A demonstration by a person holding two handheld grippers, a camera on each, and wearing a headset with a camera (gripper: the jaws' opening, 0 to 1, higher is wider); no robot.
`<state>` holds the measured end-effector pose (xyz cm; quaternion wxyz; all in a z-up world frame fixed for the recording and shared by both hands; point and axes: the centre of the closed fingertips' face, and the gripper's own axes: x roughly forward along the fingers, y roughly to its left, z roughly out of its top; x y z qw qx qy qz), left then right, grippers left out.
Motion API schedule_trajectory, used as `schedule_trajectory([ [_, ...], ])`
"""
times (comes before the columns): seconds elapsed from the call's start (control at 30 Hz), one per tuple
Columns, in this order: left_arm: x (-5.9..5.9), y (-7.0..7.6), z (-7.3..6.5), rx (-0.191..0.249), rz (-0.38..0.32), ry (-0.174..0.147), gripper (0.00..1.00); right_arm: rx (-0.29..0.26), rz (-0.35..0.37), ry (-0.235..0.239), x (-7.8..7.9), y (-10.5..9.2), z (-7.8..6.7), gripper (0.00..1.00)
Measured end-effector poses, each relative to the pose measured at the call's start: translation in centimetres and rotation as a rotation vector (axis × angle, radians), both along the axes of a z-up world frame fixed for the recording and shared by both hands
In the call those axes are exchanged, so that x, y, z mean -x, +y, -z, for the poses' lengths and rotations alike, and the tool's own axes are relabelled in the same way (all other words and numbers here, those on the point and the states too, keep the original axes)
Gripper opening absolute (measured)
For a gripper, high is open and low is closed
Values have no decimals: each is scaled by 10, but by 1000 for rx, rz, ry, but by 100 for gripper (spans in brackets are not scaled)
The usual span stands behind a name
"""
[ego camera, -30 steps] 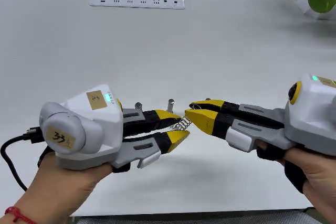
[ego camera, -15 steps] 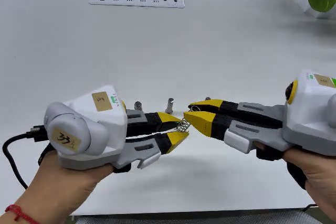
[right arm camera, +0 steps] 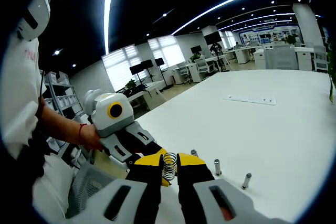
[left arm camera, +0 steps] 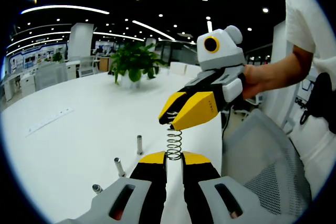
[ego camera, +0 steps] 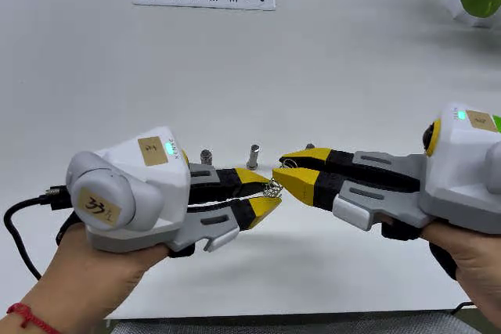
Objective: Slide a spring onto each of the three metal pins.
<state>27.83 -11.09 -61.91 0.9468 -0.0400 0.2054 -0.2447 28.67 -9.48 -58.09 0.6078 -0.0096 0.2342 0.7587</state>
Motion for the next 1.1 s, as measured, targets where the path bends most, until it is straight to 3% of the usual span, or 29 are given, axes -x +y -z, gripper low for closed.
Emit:
schedule_trajectory([
  [0.57, 2, -1, 2, 18, 18, -2, 10, 29, -50, -28, 7, -2, 4, 16],
  [0.73, 2, -4, 1, 16, 28, -3, 10, 62, -121, -78, 9, -7, 4, 21],
  [0.8, 2, -5, 1, 16, 32, -4, 10, 81, -178, -121, 9, -10, 4, 24],
  [0.9, 1, -8, -2, 15, 39, -8, 10, 128, -282, -224, 5, -15, 4, 25],
  [1.1, 2, -11, -5, 17, 43, -18, 10, 207, -539, -401, 5, -19, 0, 25],
])
